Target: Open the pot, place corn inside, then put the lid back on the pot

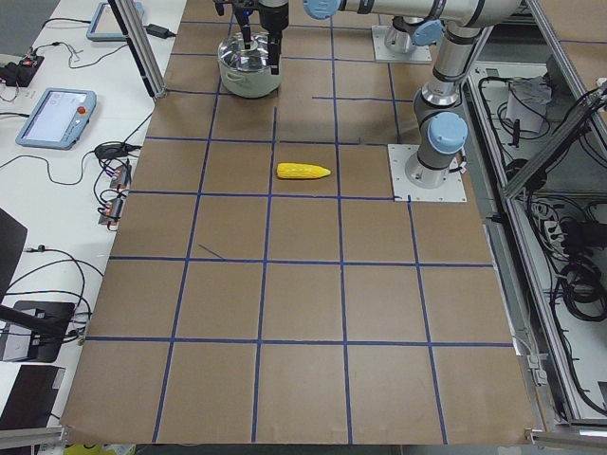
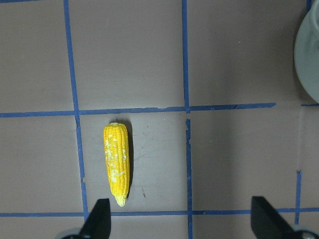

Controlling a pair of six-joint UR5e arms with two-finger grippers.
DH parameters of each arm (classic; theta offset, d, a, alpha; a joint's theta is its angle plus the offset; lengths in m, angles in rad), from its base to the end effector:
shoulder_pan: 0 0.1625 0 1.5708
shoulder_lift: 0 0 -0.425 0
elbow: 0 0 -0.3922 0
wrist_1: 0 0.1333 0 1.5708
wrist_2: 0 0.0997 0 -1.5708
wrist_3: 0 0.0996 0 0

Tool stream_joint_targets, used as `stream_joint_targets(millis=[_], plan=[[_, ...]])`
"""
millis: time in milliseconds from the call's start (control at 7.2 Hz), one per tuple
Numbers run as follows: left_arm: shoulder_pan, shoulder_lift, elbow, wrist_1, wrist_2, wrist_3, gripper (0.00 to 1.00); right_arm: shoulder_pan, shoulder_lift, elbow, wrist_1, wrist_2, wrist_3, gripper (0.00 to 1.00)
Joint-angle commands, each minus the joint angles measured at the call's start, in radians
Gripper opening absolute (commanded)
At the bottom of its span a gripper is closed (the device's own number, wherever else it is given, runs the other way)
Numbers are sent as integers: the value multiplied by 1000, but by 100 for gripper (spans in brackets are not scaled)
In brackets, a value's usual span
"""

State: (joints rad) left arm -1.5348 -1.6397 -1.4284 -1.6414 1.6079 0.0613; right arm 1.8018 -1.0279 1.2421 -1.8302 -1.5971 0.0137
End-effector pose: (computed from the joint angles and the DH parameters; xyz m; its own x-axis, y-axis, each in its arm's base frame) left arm -0.1108 -0.5247 0.5160 -0.9990 0.0252 -0.0372 0.0253 0.9997 -0.0006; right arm 0.2891 -0.6582 0.3481 -0.9764 -0.2144 0.0257 -0.2154 0.9755 -0.0455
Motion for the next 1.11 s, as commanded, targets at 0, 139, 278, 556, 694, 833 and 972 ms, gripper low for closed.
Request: stream_joint_targets(millis=[0,139,278,556,694,833,972], plan=[[2,0,0,0,0,0,100,1,0,-18,17,-1,2,67],[2,0,0,0,0,0,100,1,0,-20,38,-1,3,53],[2,0,0,0,0,0,100,1,0,-18,40,-1,3,44],[2,0,0,0,6,0,100,1,-1,-23,67,-1,3,35],[2,-2,0,0,6,0,100,-1,-7,-38,86,-1,0,35],[2,-2,0,0,4,0,100,-15,-38,-97,192,-1,-7,33],[4,-6,8,2,3,2,100,-28,-66,-146,272,2,-23,33]])
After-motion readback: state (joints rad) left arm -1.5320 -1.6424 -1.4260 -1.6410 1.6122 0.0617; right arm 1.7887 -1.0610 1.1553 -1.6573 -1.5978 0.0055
